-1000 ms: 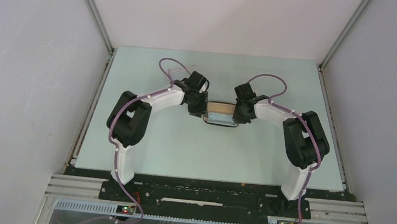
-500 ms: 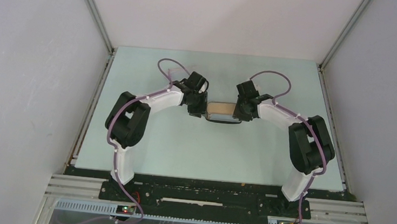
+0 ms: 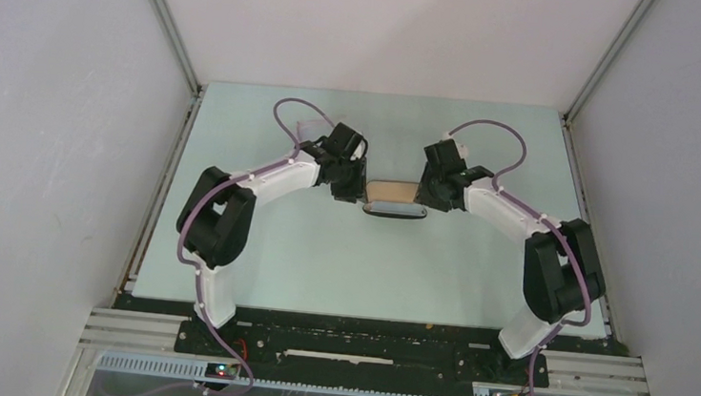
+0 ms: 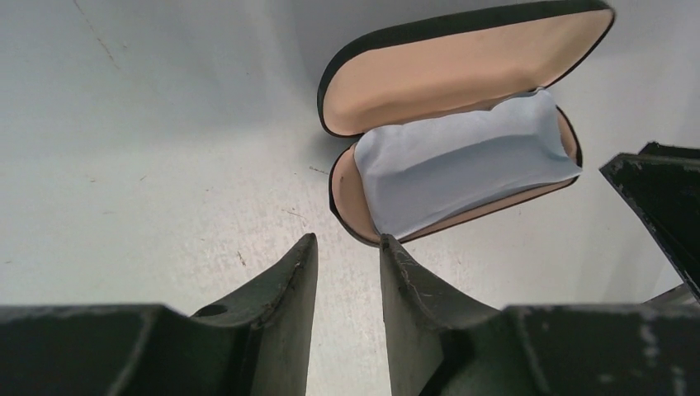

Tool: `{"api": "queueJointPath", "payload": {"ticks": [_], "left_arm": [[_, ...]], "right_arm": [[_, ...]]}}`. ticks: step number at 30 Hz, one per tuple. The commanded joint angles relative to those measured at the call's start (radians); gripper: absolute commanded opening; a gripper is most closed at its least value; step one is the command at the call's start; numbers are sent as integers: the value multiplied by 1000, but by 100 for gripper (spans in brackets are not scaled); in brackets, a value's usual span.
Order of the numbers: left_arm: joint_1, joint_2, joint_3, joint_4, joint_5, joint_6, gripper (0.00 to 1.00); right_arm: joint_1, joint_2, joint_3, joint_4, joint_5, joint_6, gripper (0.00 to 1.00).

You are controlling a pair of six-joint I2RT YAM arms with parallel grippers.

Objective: Organize the sunglasses
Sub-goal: Place the glasses cleaning cloth in the sunglasses case, then move the sunglasses to the center of the board.

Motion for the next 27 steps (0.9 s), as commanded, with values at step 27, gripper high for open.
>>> {"api": "queueJointPath", "payload": {"ticks": [27], "left_arm": [[320,81,325,-192,-202,-35,46]], "right_arm": [[-118,-482,-357,14,-30,24,48]]}}
